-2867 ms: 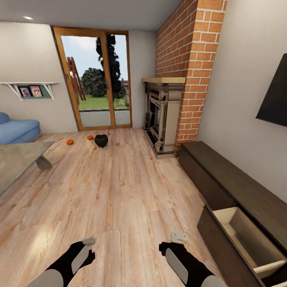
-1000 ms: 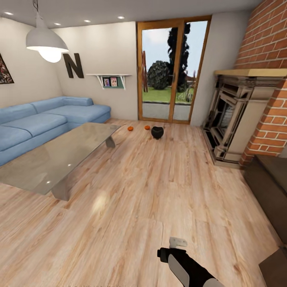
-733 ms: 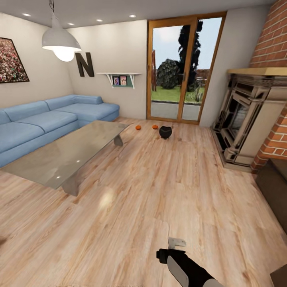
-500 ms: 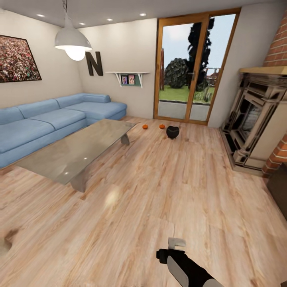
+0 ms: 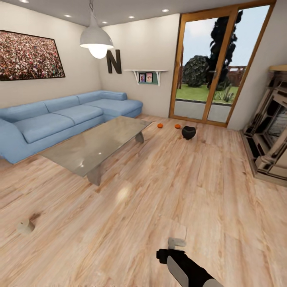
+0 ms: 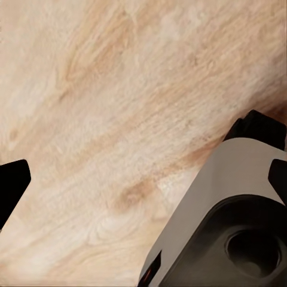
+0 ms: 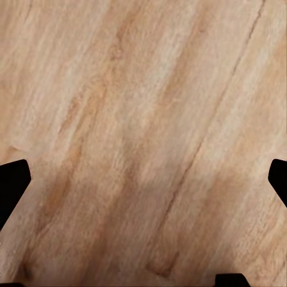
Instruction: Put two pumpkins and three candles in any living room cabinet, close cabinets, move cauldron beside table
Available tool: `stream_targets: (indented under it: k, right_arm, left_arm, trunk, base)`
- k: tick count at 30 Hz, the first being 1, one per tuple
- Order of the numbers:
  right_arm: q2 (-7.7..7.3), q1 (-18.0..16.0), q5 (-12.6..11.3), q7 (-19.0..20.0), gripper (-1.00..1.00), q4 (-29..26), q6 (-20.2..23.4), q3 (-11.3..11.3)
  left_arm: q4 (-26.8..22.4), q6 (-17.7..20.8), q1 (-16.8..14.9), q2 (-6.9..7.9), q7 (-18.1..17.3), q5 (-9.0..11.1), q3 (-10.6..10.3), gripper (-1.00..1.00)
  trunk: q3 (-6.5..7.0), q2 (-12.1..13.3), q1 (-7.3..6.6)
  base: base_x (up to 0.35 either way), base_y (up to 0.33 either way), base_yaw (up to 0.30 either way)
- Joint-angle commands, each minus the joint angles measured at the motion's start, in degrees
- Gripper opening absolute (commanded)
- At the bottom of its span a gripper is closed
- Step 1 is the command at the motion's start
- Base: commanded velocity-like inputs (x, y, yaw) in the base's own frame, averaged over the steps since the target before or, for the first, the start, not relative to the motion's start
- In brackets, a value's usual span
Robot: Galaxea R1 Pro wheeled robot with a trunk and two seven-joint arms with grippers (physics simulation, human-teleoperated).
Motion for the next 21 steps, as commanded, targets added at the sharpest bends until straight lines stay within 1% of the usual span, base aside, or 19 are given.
stream_targets:
  k: [1, 21]
  right_arm:
    - [-0.01, -0.05, -0.40, -0.48, 1.00, -0.11, 0.17, 0.41]
    - [-0.04, -0.05, -0.36, -0.48, 1.00, -0.11, 0.17, 0.49]
  left_arm:
    - [-0.16, 0.44, 0.01, 0.01, 0.29, 0.34, -0.49, 1.00]
    - [-0.16, 0.44, 0.01, 0.03, 0.29, 0.34, -0.52, 1.00]
  trunk:
    - [-0.10, -0.03, 0.00]
    - [-1.06, -0.03, 0.00]
  base:
    - [0.000, 0.000, 0.263]
    - [0.000, 0.000, 0.263]
